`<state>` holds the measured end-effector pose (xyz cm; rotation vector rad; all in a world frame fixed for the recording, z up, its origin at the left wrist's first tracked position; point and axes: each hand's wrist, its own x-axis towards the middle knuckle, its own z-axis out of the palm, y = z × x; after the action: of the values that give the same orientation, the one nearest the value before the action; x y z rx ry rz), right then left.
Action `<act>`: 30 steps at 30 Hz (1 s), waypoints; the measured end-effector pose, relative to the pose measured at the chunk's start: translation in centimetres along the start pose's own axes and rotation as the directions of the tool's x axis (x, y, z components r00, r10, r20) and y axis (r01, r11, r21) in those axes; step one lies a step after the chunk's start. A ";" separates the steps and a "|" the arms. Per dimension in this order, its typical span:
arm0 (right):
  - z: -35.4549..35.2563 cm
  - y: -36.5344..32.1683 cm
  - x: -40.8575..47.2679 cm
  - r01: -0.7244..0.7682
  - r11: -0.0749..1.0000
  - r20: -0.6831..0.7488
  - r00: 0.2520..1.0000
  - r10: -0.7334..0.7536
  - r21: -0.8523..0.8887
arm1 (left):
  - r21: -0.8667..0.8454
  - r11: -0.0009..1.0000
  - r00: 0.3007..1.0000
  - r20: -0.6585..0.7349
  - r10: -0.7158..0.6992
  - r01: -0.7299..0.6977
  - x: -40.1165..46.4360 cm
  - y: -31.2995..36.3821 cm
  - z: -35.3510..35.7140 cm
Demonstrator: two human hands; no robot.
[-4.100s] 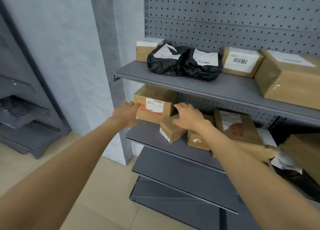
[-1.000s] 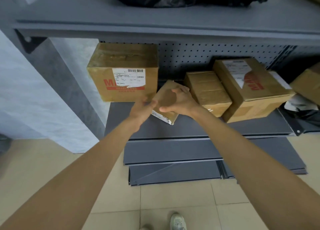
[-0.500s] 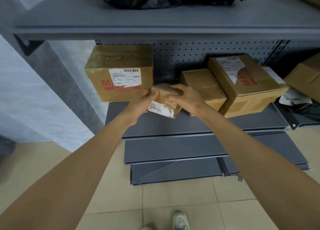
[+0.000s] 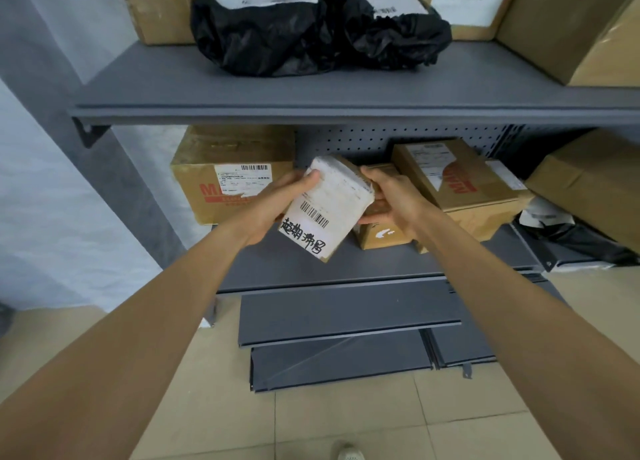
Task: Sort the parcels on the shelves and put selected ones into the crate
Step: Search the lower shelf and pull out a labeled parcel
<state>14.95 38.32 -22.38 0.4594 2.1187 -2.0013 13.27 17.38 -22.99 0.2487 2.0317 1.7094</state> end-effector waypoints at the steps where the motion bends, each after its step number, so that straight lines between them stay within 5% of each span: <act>1: 0.0 0.0 0.0 -0.015 1.000 0.007 1.000 0.015 0.022 | -0.026 1.000 1.000 0.011 -0.003 0.003 0.1 -0.2 0.0; 10: 0.1 1.0 0.6 -0.067 0.995 0.103 0.992 0.075 -0.075 | 0.036 0.996 0.997 -0.011 -0.082 0.082 0.8 -1.5 -0.3; 18: 2.1 2.6 0.3 -0.061 0.997 0.172 0.984 0.051 0.055 | -0.241 0.958 0.966 -0.163 -0.200 0.158 1.3 -1.4 0.4; 30: 3.5 4.4 0.5 -0.018 0.982 0.034 0.999 0.012 0.188 | -0.198 0.946 0.952 -0.118 -0.281 0.255 0.3 -1.0 1.7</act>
<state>15.80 35.07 -26.94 0.4663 1.9102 -2.1953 13.96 18.74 -24.25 -0.2110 1.8901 1.7634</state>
